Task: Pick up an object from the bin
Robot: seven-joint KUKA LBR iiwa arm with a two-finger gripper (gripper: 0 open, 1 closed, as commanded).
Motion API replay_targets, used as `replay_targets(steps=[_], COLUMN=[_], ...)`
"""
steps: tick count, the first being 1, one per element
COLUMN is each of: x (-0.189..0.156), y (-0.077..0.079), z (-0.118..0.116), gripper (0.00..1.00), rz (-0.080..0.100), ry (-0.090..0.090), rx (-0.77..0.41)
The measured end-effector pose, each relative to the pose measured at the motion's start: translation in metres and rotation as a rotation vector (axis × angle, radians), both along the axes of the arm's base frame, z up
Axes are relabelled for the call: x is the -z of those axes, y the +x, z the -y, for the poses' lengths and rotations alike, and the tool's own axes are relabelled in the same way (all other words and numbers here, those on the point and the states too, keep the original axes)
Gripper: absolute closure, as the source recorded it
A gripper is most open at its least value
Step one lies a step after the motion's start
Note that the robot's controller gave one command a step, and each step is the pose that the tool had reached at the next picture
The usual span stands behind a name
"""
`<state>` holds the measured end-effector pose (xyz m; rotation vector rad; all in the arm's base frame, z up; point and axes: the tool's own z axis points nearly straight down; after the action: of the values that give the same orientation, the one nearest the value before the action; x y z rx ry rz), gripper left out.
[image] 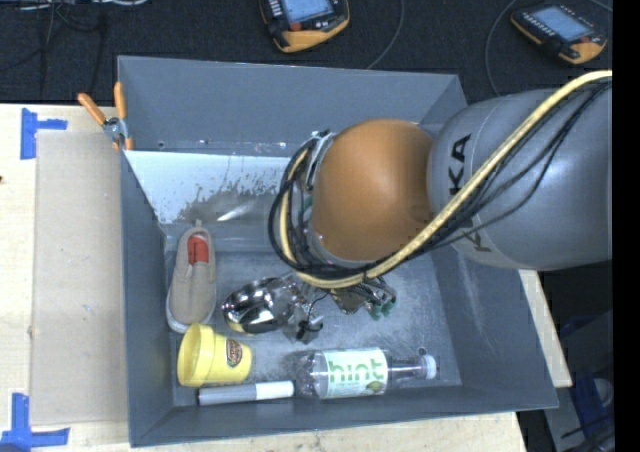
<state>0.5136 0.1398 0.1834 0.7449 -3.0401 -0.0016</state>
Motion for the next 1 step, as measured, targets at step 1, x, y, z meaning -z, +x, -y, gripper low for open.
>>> replay_targets(steps=[1], x=[0.0569], y=[-0.0084], z=[0.0013], gripper=[1.00], rz=[-0.007], ry=[-0.006], rx=[0.279])
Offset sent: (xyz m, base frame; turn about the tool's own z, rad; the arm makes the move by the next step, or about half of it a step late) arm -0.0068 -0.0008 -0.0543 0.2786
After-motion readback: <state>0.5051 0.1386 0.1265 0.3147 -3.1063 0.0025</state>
